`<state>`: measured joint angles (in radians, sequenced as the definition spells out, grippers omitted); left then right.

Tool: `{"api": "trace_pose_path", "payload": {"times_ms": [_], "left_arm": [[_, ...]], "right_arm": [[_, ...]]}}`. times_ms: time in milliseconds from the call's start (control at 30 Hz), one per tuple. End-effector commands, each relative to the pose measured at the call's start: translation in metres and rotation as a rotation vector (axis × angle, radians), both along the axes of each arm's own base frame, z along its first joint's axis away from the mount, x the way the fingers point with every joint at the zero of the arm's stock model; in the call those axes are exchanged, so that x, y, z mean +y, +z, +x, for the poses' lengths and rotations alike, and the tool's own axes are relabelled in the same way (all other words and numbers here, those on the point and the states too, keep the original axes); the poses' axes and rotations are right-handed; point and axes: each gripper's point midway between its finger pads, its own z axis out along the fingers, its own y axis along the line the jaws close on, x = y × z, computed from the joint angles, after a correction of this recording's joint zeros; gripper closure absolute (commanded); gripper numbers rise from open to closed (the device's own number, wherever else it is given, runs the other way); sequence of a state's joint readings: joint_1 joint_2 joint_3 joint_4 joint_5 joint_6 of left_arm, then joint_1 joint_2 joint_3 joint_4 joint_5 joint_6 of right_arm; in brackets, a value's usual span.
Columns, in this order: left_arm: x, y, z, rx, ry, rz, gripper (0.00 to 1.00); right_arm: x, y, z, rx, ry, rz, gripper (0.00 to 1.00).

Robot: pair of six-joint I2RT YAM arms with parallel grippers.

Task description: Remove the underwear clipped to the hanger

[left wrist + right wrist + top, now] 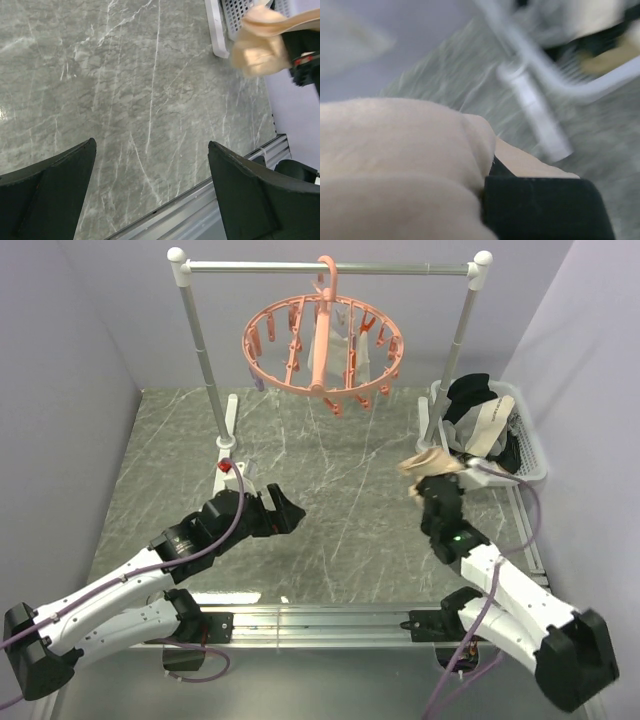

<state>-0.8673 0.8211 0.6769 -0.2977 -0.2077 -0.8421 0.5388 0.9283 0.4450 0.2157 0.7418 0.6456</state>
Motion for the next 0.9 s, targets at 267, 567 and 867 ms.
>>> {"api": "trace_pose_path", "payload": {"times_ms": [267,567,867], "left_arm": [[-0.014,0.042,-0.003,-0.062,-0.049,-0.135,0.01],[-0.013,0.051,-0.014,-0.057,-0.077,-0.181,0.0],[-0.014,0.049,-0.013,-0.071,-0.088,-0.168,0.01]], "right_arm": [[-0.168,0.1,0.062,-0.112,-0.423,0.176,1.0],[-0.218,0.052,0.155,0.309,-0.547,0.23,0.2],[-0.206,0.084,0.13,0.186,-0.452,0.261,0.0]]}}
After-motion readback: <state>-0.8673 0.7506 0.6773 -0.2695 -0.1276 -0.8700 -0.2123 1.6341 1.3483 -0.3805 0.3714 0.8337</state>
